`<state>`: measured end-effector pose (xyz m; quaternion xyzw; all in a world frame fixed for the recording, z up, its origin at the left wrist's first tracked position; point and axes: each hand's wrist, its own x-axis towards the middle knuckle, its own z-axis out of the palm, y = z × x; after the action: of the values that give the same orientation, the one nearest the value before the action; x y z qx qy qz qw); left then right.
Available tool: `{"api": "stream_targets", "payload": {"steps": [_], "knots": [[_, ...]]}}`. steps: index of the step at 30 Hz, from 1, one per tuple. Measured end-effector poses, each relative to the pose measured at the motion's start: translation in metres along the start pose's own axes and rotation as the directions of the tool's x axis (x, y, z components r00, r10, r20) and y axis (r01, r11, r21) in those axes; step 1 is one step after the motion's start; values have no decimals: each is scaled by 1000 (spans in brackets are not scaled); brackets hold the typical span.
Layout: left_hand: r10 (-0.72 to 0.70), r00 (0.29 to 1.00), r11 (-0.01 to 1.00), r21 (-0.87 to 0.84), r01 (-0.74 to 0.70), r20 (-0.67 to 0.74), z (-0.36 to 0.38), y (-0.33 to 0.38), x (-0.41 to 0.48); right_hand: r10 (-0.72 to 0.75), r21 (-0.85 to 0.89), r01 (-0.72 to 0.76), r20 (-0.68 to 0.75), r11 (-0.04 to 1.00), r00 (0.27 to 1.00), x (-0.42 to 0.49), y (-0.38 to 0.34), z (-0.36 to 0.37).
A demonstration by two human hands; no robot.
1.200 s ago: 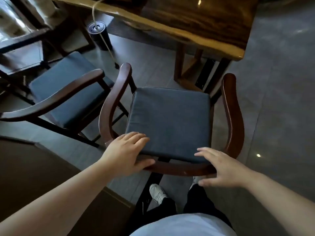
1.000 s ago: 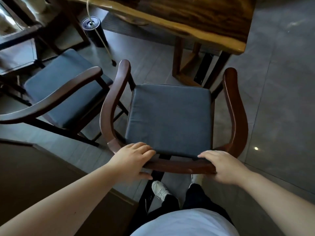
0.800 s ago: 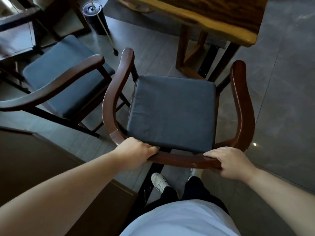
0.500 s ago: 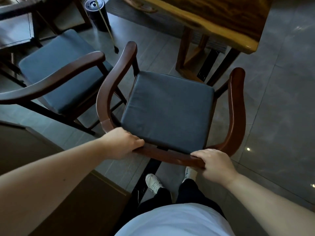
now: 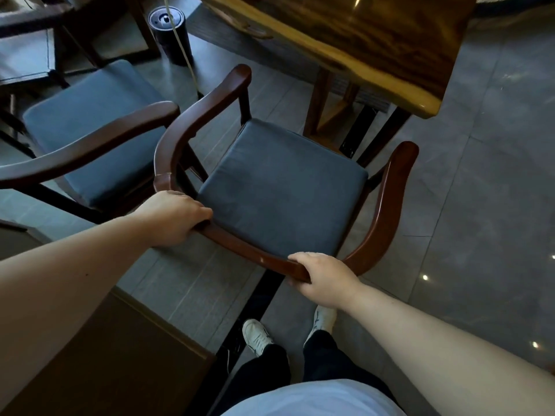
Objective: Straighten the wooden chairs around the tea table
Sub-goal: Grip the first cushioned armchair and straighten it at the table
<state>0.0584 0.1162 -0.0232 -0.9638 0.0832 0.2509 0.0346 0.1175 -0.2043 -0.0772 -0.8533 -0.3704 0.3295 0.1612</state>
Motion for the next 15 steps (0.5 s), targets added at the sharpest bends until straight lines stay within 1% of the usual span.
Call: {"api": "stream_targets", "payload": {"steps": [2, 3, 6, 8, 10, 12, 13, 15], "knots": [[-25, 1000, 1000, -1, 25, -17, 1, 9, -1, -43, 37, 41, 65, 998, 997, -7, 13, -8], [-21, 999, 1000, -4, 21, -34, 0, 17, -3, -58, 15, 56, 96, 998, 994, -10, 21, -12], [62, 988, 998, 26, -59, -142, -3, 51, -8, -77, -151, 108, 196, 983, 978, -12, 44, -25], [96, 978, 995, 12, -95, -184, -6, 83, -9, -92, -256, 157, 250, 954, 964, -7, 62, -35], [85, 982, 996, -14, -89, -166, -6, 113, -8, -107, -348, 226, 328, 910, 938, 0, 82, -43], [45, 991, 999, -6, -47, -123, -3, 135, -1, -132, -442, 316, 398, 839, 908, 10, 101, -49], [17, 995, 1000, -8, -18, -96, -3, 144, 4, -154, -478, 366, 425, 798, 892, 16, 111, -54], [-24, 999, 1000, -19, 23, -43, -7, 161, 16, -176, -511, 415, 451, 753, 875, 27, 129, -65]]}}
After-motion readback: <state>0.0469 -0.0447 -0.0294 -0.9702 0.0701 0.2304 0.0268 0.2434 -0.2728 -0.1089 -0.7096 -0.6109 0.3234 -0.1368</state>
